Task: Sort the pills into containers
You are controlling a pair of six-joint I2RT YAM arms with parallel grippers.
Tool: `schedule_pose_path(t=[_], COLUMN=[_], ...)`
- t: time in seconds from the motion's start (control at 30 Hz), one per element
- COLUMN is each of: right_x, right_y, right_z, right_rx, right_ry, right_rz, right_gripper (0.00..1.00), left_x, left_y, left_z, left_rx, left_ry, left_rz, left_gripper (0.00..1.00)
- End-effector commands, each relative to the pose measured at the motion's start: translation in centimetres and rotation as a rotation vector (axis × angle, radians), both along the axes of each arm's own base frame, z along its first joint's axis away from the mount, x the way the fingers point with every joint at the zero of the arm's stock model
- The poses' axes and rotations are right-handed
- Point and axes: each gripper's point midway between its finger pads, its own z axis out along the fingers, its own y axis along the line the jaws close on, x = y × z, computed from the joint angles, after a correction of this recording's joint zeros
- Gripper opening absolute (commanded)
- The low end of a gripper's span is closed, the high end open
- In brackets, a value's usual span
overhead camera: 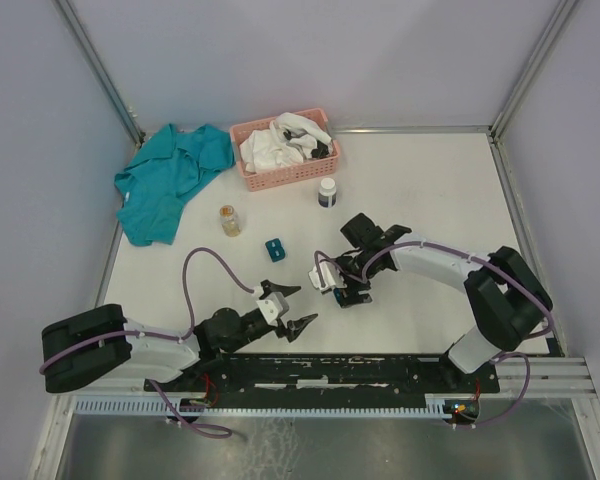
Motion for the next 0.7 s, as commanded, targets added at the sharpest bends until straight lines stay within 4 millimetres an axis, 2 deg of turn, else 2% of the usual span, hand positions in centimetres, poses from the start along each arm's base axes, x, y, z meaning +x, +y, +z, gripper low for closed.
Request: schedule_pose_path(t=[0.0,0.67], right_x=[0.4,0.8], right_y=[0.7,1.0], right_z=[-0.4,-1.4], right_rx=[-0.026,-0.082], right_ry=[-0.031,-0.064], right_rz=[0.007,-0.006], right_gripper=[0.78,0.66], left_x=[0.3,0.3], left_y=[1.6,1.2], left_z=[0.6,0.0], left_rx=[-0.033,-0.001], left_ry=[-0.065,-0.050], left_rz=[0.045,0.035], left_gripper=[0.79,0.79])
